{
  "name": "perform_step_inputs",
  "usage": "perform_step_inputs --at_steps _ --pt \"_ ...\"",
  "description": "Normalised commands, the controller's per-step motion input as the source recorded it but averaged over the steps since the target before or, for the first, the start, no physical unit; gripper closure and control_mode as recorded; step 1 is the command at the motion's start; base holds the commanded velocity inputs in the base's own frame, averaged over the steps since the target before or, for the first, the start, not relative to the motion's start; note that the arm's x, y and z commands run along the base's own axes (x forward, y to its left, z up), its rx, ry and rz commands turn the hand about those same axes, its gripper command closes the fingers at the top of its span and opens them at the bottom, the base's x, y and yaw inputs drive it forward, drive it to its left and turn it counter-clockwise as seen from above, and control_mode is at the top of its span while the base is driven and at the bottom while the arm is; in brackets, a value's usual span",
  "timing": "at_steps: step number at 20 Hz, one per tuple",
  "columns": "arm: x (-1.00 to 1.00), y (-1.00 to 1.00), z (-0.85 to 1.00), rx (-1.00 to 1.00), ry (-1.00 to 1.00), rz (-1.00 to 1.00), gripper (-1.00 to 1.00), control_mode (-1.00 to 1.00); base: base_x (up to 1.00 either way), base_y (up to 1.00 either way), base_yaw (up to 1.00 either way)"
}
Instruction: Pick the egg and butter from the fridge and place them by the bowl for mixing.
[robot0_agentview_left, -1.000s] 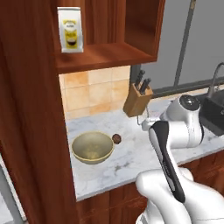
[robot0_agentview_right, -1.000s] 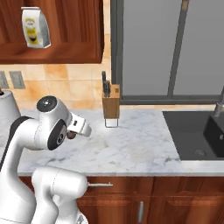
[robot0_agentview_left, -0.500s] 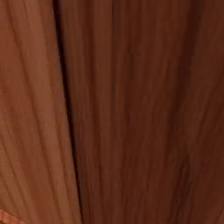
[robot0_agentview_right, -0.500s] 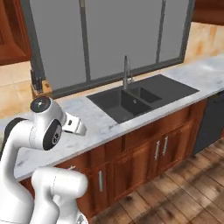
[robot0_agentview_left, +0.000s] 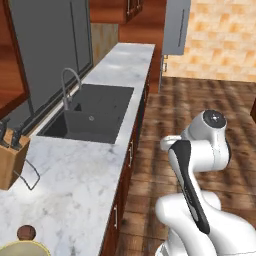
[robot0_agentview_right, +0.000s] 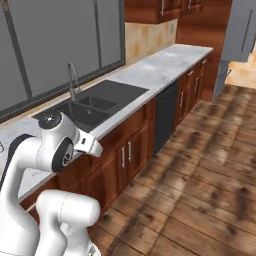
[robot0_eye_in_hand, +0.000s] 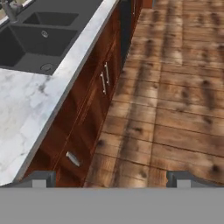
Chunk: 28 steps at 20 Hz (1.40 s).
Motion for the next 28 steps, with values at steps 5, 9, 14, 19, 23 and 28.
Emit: perform_step_inputs --at_steps 5,9,14,19,23,28 --pt "0.00 0.00 0.00 0.00 0.00 0.00 -1.00 1.00 0.55 -0.16 -0.25" --pt "0.00 0.00 0.00 0.00 0.00 0.00 -1.00 1.00 0.71 -0.12 -0.11" --pt "0.00 0.00 0.00 0.00 0.00 0.00 -1.00 1.00 0.76 -0.13 -0.04" --pt "0.00 0.00 0.00 0.00 0.00 0.00 -1.00 1.00 0.69 -0.33 -0.05" --pt "0.00 0.00 0.00 0.00 0.00 0.00 -1.00 1.00 0.48 -0.23 -0.34" --pt "0.00 0.00 0.00 0.00 0.00 0.00 -1.00 1.00 0.31 -0.15 -0.53"
